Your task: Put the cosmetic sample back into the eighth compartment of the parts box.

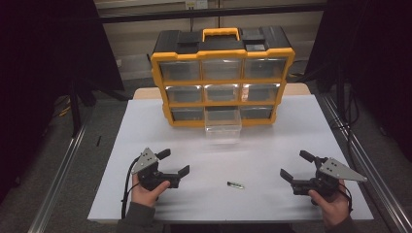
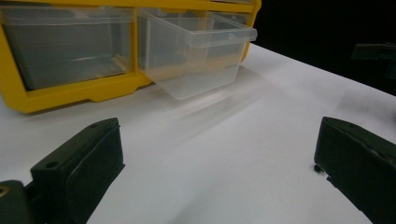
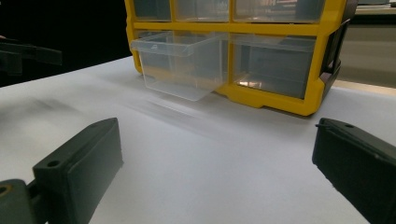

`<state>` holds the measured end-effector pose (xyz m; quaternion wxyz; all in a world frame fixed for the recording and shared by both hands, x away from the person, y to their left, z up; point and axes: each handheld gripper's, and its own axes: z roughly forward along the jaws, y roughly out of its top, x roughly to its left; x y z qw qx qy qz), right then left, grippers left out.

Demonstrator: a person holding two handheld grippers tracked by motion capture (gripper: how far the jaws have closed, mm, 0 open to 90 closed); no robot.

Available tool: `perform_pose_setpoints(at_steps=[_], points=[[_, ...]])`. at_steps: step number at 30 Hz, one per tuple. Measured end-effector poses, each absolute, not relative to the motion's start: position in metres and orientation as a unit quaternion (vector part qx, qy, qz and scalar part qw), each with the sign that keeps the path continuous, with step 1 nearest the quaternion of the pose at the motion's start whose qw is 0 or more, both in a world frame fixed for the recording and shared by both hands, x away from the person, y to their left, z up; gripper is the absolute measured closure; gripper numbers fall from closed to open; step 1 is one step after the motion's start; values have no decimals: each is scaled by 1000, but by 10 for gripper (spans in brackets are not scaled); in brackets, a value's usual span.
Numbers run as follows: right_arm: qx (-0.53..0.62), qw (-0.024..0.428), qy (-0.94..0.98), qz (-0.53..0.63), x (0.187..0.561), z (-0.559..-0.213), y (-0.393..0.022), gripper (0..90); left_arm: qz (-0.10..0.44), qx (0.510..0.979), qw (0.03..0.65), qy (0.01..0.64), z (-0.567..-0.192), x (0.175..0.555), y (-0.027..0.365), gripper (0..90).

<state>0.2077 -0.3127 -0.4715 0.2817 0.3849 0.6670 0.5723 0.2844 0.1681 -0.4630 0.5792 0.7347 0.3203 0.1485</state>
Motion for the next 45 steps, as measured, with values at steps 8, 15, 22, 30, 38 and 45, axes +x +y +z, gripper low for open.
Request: perform_pose_setpoints(at_steps=[8,15,22,30,38,45], points=[[389,280,663,575,208,-472,-312,7,139,744,574,312,-462,285,152,12],[387,280,665,574,208,-472,-312,7,126,751,573,302,-463,284,138,13],[388,279,665,574,208,-472,-312,7,109,754,576,295,-461,281,122,14],[387,278,667,573,208,-472,-311,7,88,771,568,273,-462,282,110,15],[385,277,668,573,207,-472,-311,9,77,778,566,260,-464,282,96,15],[384,277,667,575,207,-472,-311,9,78,788,553,259,-463,280,85,16]])
